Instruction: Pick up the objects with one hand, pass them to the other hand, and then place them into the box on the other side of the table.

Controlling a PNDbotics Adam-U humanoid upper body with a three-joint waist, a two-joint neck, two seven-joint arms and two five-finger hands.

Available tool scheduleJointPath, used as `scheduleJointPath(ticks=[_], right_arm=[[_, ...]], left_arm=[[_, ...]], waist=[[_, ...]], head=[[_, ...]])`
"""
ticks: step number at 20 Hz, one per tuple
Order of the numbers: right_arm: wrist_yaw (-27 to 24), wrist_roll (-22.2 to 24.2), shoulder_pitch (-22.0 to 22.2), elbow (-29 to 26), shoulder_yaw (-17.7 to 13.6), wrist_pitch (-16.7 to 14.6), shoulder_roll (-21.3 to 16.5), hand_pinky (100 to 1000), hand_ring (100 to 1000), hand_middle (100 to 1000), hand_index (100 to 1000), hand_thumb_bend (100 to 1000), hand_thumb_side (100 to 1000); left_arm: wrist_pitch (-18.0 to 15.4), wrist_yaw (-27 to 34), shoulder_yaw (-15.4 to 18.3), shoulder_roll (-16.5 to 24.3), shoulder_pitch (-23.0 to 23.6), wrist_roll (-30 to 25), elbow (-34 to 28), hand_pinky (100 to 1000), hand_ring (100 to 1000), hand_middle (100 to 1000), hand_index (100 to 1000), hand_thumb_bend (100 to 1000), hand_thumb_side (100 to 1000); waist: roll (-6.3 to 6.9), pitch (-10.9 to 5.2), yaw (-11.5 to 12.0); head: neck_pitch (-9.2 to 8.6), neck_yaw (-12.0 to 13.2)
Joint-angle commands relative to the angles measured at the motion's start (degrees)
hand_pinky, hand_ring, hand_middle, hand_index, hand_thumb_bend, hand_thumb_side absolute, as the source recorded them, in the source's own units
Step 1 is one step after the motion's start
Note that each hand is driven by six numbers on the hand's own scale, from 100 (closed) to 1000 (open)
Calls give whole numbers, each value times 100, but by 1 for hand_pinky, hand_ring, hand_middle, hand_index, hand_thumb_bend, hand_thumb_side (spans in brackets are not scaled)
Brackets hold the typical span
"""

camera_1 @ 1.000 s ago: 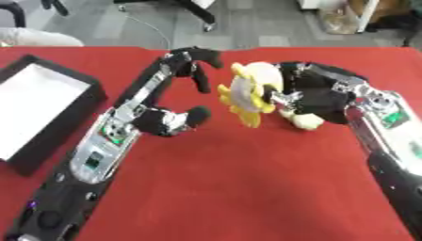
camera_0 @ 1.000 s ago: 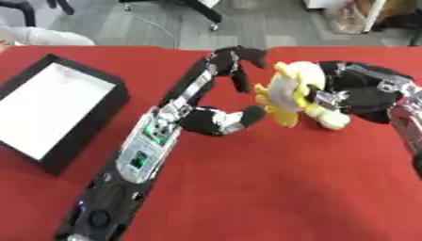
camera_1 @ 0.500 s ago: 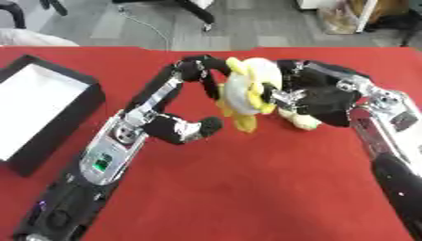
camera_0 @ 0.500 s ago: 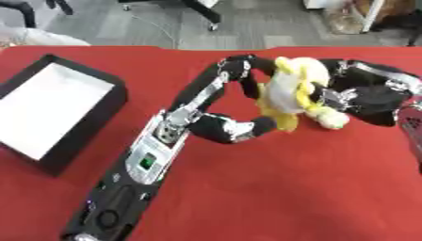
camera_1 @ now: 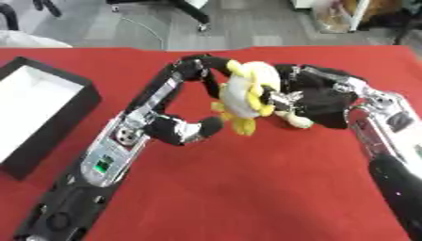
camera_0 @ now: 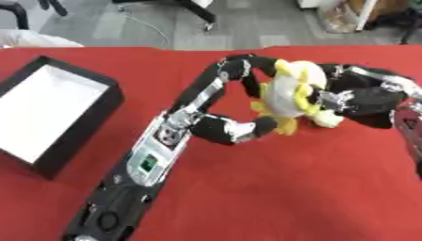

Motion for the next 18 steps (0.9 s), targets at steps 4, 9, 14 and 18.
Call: scheduleJointPath(ticks=[4,9,14,18], right_arm=[[86,181,-111,10,116,69,-96,692,596,376,303,100,100],[86,343,-116,54,174,128,-113,693,596,377,304,100,100],[71,450,-114,-38,161,57,-151,695,598,379,304,100,100],[77,510,-97,-131,166,-11,-200,695,599,380,303,100,100]], left_arm=[[186,97,92,-24,-105,278,-213,492,489,688,862,523,672],[234,94,71,0,-105,352,-240,490,483,683,850,524,670],[202,-7,17,23,-139,82,-231,487,476,684,852,547,668],[200,-211,-26,21,-154,-312,-177,488,473,689,858,586,659]], waist=[[-110,-46,-25],[-110,-47,-43],[-103,-48,-58],[-101,-53,-73]], head=[[-13,-36],[-13,-40],[-13,-16],[-13,-29]])
